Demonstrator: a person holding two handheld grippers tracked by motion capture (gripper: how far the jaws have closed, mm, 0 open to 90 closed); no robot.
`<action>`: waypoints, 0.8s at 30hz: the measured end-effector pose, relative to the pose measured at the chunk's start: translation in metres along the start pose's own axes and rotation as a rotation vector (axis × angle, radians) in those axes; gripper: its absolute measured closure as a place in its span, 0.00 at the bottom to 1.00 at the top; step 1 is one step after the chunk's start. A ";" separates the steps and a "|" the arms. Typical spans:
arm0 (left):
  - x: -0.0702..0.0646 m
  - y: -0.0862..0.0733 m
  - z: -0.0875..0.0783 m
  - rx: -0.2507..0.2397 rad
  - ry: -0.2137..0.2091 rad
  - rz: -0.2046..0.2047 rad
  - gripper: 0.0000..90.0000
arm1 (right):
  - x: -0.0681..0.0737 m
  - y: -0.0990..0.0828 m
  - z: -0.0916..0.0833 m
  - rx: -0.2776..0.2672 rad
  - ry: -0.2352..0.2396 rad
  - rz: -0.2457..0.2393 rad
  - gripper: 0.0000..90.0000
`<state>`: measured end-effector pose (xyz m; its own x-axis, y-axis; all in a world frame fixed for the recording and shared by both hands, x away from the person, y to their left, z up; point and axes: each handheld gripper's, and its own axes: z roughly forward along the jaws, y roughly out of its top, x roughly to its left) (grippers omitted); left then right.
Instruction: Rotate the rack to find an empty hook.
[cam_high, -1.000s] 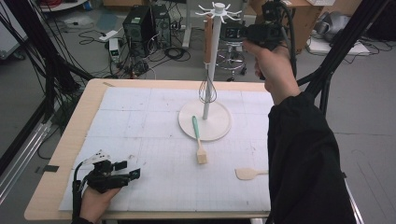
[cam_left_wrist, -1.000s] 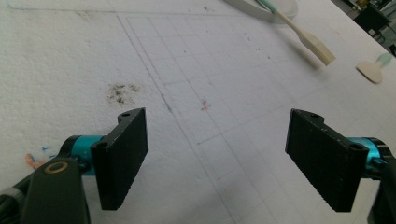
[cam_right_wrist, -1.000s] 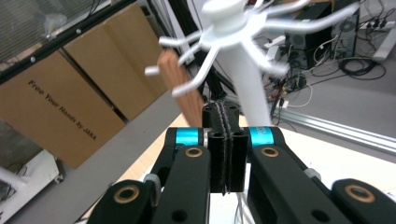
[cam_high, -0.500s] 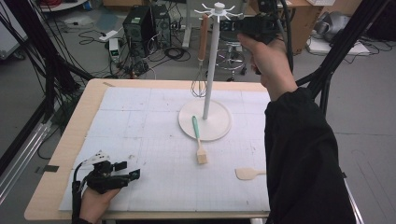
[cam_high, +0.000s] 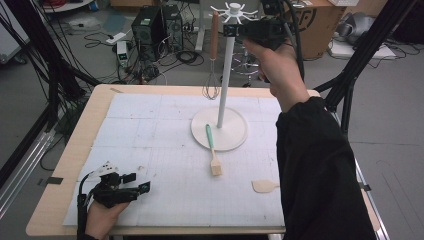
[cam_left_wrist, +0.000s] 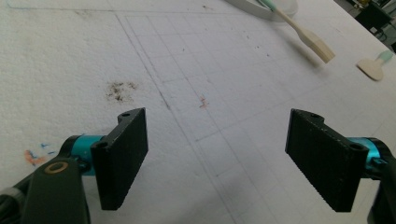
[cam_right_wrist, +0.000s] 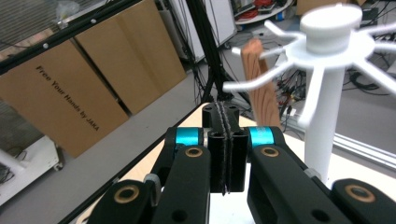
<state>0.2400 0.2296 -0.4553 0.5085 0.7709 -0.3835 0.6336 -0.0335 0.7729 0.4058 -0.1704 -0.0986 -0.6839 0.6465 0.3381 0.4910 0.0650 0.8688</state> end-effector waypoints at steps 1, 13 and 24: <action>0.000 0.000 0.000 0.000 0.000 0.000 0.24 | -0.001 -0.002 -0.003 0.002 0.001 -0.001 1.00; 0.000 0.000 0.001 0.001 0.002 -0.004 0.24 | -0.031 -0.004 -0.031 0.013 -0.012 0.046 1.00; 0.000 0.000 0.000 -0.001 -0.002 -0.006 0.24 | -0.034 0.012 -0.029 0.023 -0.034 0.052 1.00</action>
<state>0.2402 0.2294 -0.4554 0.5056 0.7700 -0.3892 0.6361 -0.0280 0.7711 0.4196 -0.2138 -0.0897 -0.6388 0.6748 0.3697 0.5381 0.0483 0.8415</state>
